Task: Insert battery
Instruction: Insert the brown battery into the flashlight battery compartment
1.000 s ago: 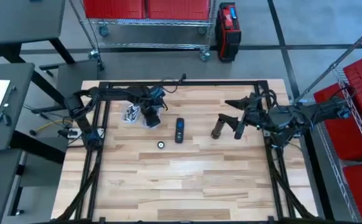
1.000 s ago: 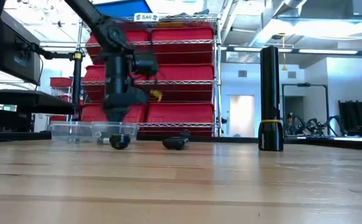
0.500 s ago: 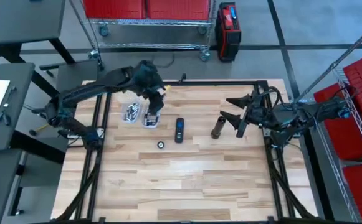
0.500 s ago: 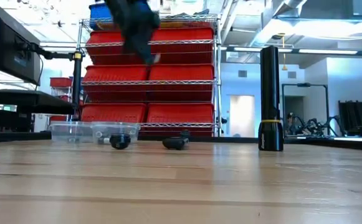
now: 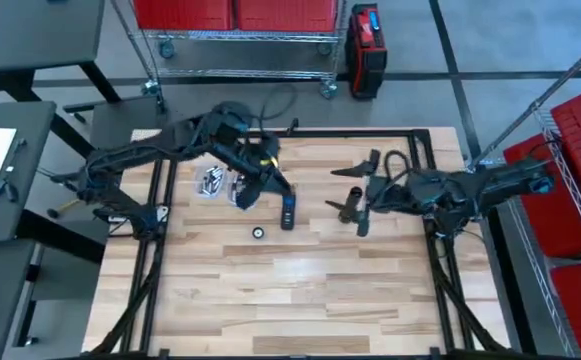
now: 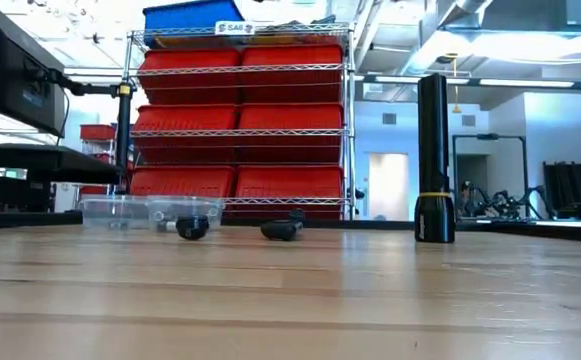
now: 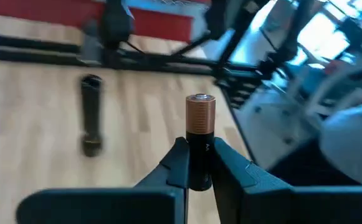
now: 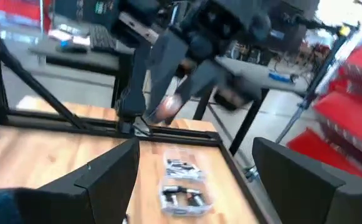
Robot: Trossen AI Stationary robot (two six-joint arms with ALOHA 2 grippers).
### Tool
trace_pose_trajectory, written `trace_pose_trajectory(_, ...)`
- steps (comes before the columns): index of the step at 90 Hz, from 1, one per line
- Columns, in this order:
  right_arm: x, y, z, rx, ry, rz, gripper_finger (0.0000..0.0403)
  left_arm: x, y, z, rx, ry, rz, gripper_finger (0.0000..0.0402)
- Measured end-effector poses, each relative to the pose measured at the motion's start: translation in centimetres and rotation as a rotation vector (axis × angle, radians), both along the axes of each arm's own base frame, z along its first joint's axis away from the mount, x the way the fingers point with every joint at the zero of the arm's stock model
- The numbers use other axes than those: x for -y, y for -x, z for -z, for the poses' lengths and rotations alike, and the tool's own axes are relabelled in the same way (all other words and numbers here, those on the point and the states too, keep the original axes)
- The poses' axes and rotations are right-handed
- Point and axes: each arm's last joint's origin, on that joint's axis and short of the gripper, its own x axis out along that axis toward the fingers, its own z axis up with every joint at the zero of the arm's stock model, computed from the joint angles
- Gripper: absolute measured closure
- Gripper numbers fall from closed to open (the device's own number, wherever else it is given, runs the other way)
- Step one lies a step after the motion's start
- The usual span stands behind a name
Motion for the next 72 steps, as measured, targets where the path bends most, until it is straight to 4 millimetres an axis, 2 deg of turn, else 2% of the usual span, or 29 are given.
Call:
trace_pose_trajectory(14,-0.2,-3.1,0.3,-0.119,0.153,-0.069,0.0101,1.3,-2.5,2.2,-0.065,0.033,0.073,0.0384)
trace_pose_trajectory(26,-0.6,-4.9,1.1,-0.225,0.224,-0.113,0.0101,1.7,-3.3,3.5,-0.117,0.058,0.110,0.0384)
trace_pose_trajectory(57,-1.2,-4.7,0.7,-0.243,0.231,-0.137,0.0101,0.7,-3.3,3.6,-0.120,0.064,0.096,0.0384)
trace_pose_trajectory(72,-1.4,-4.6,1.8,-0.338,0.245,-0.167,0.0101,0.3,-3.3,3.2,-0.082,0.068,0.108,0.0384)
